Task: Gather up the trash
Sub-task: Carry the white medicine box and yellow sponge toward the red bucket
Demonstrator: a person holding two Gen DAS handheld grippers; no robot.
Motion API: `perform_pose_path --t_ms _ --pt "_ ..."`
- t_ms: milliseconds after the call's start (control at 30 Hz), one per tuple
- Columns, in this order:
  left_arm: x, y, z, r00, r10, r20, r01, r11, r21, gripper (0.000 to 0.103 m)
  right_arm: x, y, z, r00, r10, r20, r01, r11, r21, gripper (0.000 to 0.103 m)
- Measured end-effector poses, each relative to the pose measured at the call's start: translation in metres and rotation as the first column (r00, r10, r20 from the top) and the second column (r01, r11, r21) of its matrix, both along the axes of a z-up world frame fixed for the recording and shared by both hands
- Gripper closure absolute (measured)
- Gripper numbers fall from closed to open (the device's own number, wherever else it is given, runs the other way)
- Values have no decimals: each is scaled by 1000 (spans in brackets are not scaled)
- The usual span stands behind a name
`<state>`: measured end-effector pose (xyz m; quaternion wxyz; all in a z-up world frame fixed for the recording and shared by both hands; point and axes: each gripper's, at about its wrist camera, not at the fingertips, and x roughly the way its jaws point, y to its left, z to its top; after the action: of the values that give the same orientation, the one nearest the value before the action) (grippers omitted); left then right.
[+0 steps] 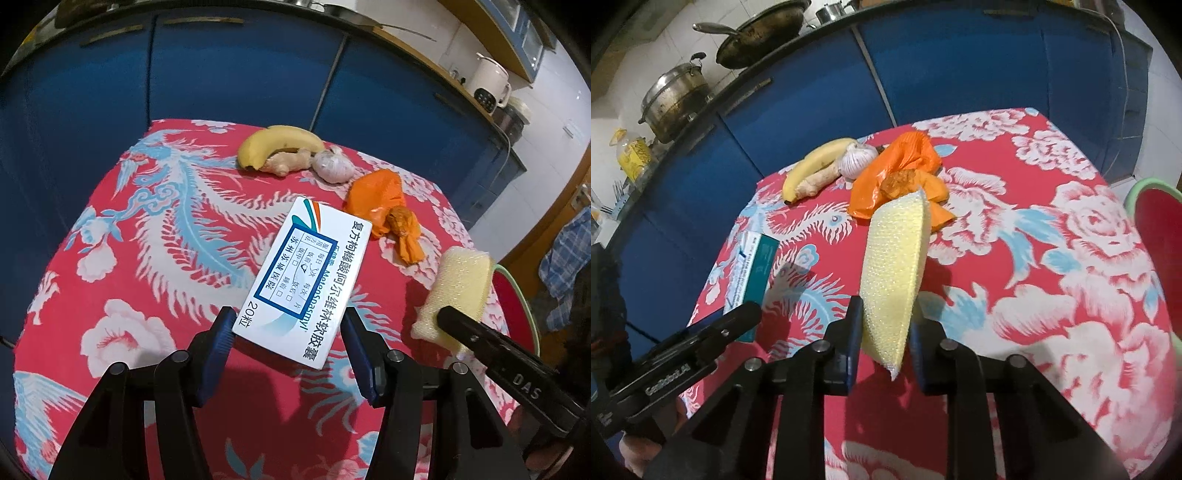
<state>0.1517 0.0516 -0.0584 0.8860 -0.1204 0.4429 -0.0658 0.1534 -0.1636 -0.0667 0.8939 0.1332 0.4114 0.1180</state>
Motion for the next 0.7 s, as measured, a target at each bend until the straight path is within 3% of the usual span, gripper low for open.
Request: perform_pose_path --t_ms 700 --pt "-20 -64 32 985 -165 54 164 986 12 44 -68 -90 39 983 -146 108 148 989 -15 77"
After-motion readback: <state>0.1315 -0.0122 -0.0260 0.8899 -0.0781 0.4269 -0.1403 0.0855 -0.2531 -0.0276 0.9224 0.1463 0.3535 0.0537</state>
